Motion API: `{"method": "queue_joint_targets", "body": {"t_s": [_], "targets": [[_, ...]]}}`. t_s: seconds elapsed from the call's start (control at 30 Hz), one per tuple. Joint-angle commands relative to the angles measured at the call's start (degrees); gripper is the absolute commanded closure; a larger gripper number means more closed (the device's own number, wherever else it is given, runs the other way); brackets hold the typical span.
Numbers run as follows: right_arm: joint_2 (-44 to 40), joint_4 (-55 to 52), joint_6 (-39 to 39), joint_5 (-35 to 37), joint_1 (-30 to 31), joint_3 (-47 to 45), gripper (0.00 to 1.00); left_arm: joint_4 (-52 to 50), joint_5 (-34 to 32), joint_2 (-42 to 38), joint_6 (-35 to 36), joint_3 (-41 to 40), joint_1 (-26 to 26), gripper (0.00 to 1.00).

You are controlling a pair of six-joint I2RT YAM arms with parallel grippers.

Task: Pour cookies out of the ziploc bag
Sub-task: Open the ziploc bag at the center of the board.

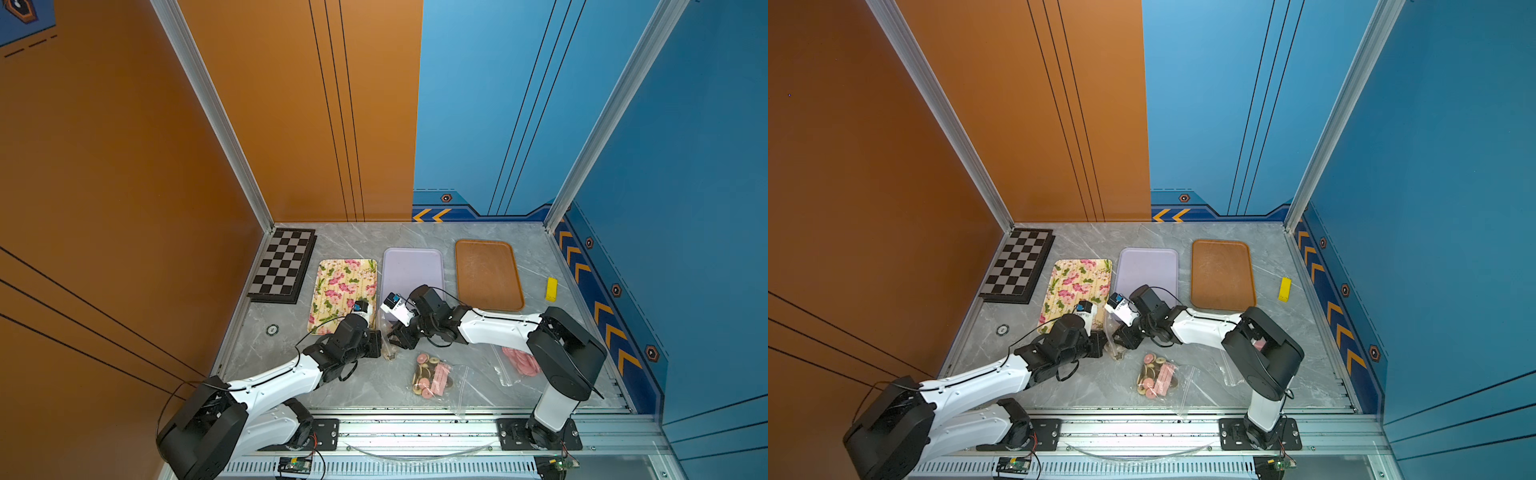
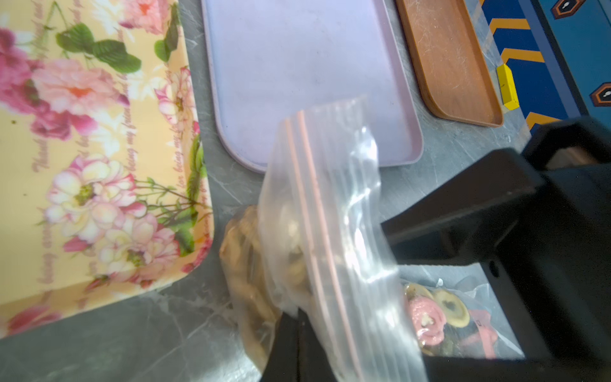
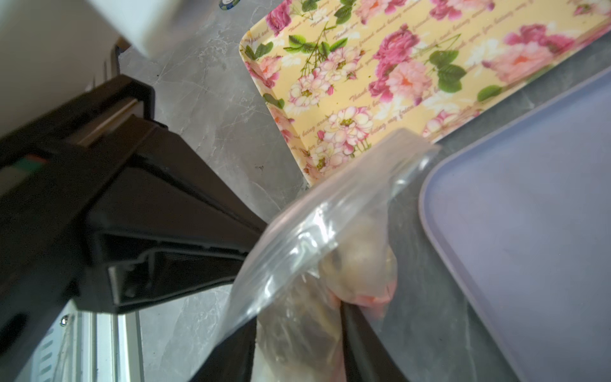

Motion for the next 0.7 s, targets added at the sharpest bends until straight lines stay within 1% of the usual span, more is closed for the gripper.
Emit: {"method": "queue_joint_targets", "body": {"t_s": [0.0,0.1,0.23,0.37,0.43,0.67], "targets": [[0.46,-1.67,-0.81,-0.21,0.62,1.48,0.70,0.58,0.52,0.65,1.19,1.66,-0.78,1.00],[-0.06,-1.36,-0.83,0.57,0.56,1.02,0.85,0.55,0.09,0.67,0.86,1.53,-0.88,1.00],[-0.58,-0.39,-0.30,1.79,0.50,0.20,0.88,0.37,-1.28,-0.02,0.08,0.92,-0.97,1.00],[-1.35,1.29,0.99,3.87,0.20,-0.92,0.95,-1.80,-2.92,-0.65,-1.11,0.65,-1.14,1.00],[-1.74,2.14,1.74,4.86,-0.03,-1.50,1.00,-3.38,-4.29,-0.99,-1.77,0.68,-1.31,1.00],[-1.92,4.14,4.85,6.01,-1.25,-2.33,1.00,-7.92,-8.42,-4.08,-3.93,-0.66,-2.15,1.00]]}}
